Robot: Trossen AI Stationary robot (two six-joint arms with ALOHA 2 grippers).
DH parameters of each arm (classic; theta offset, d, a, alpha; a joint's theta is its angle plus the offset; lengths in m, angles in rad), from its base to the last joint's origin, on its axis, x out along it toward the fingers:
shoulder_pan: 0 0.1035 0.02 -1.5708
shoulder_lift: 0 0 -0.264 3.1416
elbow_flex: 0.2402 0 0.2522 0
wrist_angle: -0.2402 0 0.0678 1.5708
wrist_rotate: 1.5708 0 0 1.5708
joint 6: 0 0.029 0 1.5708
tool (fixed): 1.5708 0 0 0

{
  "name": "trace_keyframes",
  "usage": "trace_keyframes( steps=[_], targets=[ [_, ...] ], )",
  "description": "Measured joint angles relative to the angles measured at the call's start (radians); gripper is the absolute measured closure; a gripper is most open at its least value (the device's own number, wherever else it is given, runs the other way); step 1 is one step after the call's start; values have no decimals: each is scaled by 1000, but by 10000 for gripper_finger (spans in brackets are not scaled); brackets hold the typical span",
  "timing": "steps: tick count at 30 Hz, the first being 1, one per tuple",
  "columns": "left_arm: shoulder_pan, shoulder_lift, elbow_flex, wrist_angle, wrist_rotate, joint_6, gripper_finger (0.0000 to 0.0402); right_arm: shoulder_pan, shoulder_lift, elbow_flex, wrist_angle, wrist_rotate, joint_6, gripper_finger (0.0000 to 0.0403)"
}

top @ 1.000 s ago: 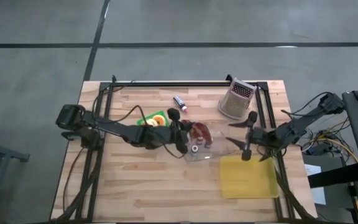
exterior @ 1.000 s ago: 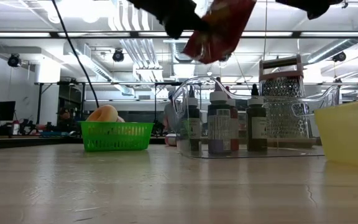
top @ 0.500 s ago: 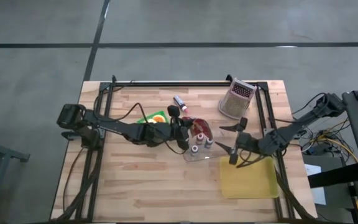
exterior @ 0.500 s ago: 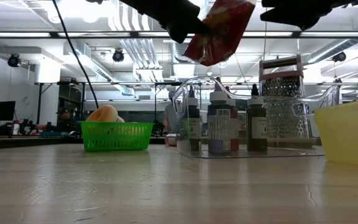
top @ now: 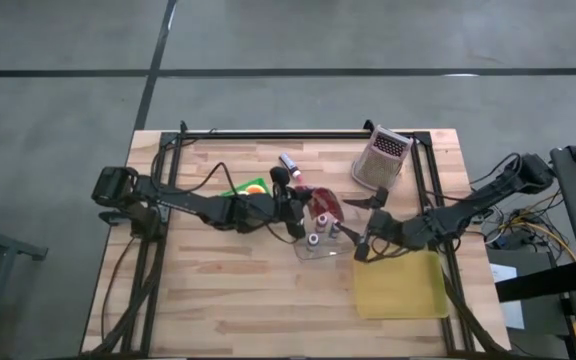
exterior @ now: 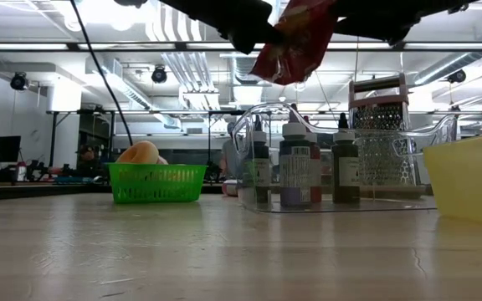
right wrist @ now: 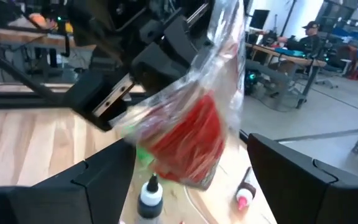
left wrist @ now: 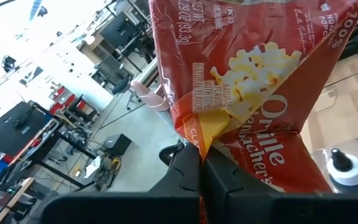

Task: Pick & Place Food Item
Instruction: Put the red popcorn bag into the yellow bin

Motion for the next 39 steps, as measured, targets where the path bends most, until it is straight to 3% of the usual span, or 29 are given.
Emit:
trace_keyframes(
  steps=[5,22,27,33,39],
  targets=[
    [-1,0,-14,20,15,-4,401,-44,10,0,46,-72,-13,102],
    [0,0,-19,50,97,-23,401,-90,10,0,94,-105,-9,164],
    [0,0,-19,50,110,-27,401,-90,10,0,103,-107,-12,226],
    [-1,0,-20,49,145,-30,401,-90,9,0,101,-97,-40,363],
    [-1,0,-20,49,157,-29,401,-89,9,0,100,-98,-47,387]
  ],
)
